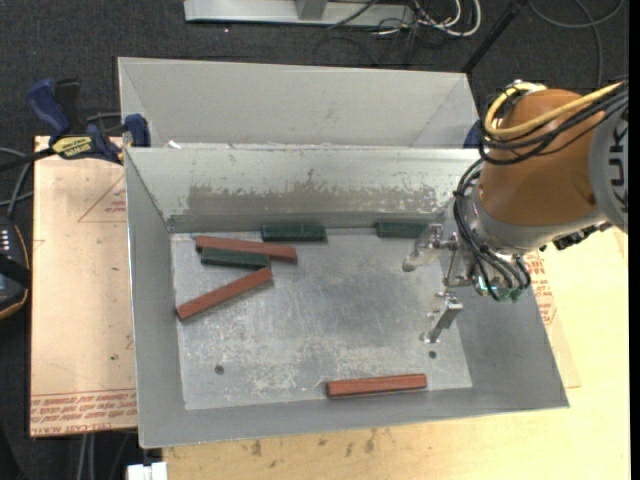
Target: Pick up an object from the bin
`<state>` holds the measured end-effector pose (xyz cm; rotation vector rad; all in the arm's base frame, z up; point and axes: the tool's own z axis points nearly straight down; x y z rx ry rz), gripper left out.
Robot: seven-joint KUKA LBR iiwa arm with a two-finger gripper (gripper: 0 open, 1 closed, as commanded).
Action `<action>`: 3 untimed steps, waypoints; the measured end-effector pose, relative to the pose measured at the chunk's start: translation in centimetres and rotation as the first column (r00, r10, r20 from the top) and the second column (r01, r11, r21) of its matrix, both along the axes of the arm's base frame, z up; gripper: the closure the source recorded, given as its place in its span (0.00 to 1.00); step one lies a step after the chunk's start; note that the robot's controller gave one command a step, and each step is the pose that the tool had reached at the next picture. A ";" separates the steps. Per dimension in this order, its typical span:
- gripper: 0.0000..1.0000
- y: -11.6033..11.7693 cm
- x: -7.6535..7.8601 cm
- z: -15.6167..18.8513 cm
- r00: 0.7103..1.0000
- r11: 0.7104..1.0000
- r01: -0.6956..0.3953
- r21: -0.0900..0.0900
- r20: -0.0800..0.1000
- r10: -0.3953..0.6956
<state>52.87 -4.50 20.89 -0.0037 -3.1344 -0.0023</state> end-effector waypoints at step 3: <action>0.00 3.3 -3.0 -7.6 0.999 0.999 0.044 0.002 0.003 -0.044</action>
Offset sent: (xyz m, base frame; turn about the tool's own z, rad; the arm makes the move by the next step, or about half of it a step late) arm -0.0403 0.0540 -0.0843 -0.0699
